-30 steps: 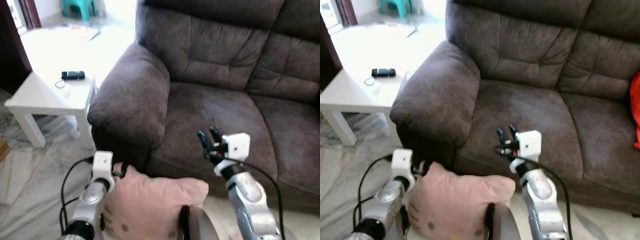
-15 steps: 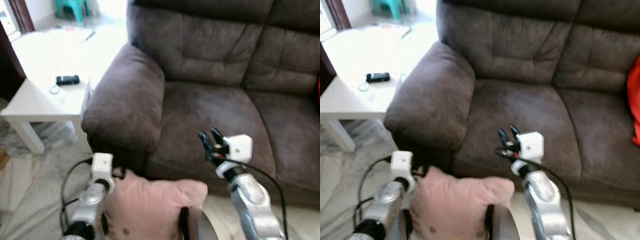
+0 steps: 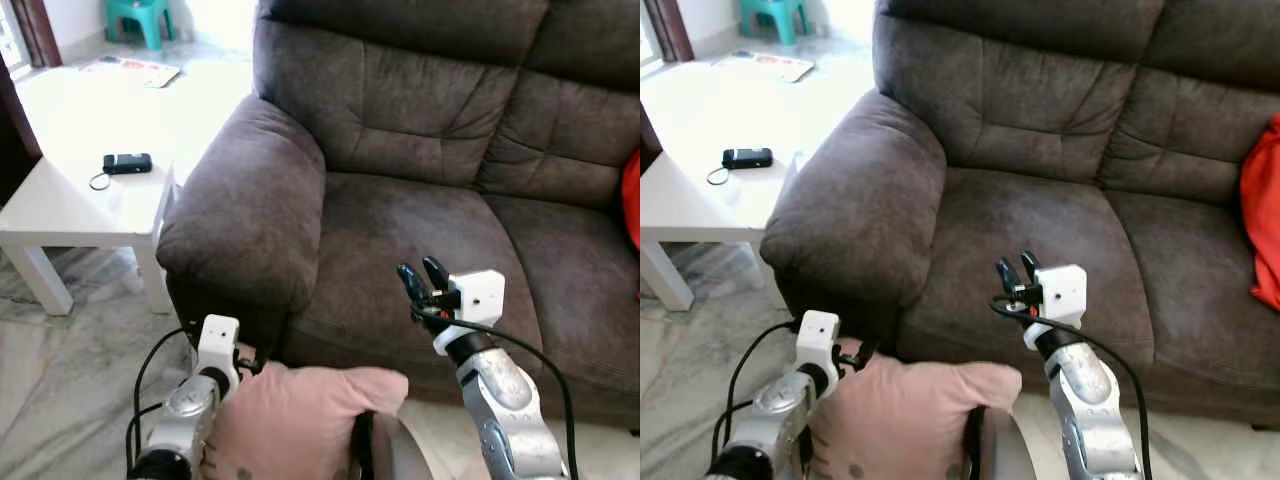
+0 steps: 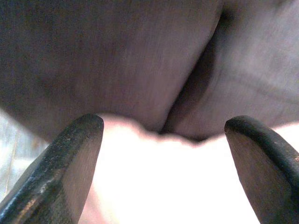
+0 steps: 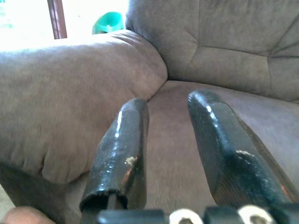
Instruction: Move the pillow to the sofa from floor
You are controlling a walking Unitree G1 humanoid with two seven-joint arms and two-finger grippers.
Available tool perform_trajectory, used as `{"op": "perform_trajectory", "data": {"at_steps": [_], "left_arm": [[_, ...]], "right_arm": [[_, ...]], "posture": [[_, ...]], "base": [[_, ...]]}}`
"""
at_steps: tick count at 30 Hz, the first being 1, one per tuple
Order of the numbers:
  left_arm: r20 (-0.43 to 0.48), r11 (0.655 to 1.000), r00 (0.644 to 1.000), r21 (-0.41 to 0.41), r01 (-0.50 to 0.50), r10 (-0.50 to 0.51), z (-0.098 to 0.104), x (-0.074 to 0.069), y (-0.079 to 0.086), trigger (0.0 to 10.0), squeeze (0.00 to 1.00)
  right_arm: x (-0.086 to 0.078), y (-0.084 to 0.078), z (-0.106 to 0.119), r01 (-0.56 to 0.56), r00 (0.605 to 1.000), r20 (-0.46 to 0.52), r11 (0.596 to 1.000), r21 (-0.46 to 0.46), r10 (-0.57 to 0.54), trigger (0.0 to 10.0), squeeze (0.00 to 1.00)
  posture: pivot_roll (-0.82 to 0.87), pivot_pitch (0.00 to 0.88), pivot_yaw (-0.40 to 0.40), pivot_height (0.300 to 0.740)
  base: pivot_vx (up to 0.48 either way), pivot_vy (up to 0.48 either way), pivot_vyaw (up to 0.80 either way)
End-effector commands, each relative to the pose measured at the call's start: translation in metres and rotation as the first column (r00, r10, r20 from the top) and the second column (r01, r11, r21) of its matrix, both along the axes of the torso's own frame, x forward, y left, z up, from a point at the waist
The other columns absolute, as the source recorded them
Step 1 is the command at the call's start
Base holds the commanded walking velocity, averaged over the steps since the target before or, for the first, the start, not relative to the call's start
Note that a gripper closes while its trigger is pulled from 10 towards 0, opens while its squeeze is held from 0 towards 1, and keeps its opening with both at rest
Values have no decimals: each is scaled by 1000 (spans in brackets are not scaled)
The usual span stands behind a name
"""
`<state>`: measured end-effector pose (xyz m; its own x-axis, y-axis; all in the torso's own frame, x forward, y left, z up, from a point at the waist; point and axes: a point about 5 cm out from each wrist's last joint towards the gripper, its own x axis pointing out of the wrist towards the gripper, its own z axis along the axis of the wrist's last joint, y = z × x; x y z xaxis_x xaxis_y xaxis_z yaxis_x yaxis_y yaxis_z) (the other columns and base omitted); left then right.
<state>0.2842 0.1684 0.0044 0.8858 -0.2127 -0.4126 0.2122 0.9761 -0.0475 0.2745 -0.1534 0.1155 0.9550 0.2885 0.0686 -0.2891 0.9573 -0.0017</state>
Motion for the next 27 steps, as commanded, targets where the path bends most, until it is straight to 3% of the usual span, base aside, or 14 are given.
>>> {"op": "perform_trajectory", "data": {"at_steps": [1,12,13,14,15,16,27], "left_arm": [[-53,1000,999,8,10,-9,-10,-7,-1,10000,0],[-35,992,992,-9,-123,122,-3,2,18,10000,0],[-28,990,990,-9,-138,138,-1,3,21,10000,718],[-25,990,989,-12,-143,142,-1,4,22,10000,718],[-23,989,989,-15,-145,145,0,4,22,10000,957],[-18,989,989,-10,-149,149,0,5,24,10000,1000],[48,987,988,-73,-141,145,18,22,25,10000,1000]], "right_arm": [[-4,-3,2,1,1000,-5,1000,-3,-1,10000,0],[-14,-3,23,-13,1000,23,1000,12,13,10000,0],[-16,-3,26,-16,1000,25,1000,12,16,10000,0],[-17,-3,28,-17,1000,25,1000,12,17,10000,0],[-17,-3,29,-18,1000,25,1000,12,17,10000,0],[-18,-3,31,-20,999,26,1000,13,20,10000,0],[-30,-5,50,-55,998,26,999,-2,55,10000,0]], "posture": [[-33,1,-158,481],[-60,95,-177,481],[-67,107,-184,481],[-67,107,-184,481],[-67,107,-184,481],[-73,127,-193,481],[-101,175,-243,481]], "base": [[0,0,0],[0,0,0],[0,0,0],[0,0,0],[0,0,0],[0,0,0],[0,0,0]]}}
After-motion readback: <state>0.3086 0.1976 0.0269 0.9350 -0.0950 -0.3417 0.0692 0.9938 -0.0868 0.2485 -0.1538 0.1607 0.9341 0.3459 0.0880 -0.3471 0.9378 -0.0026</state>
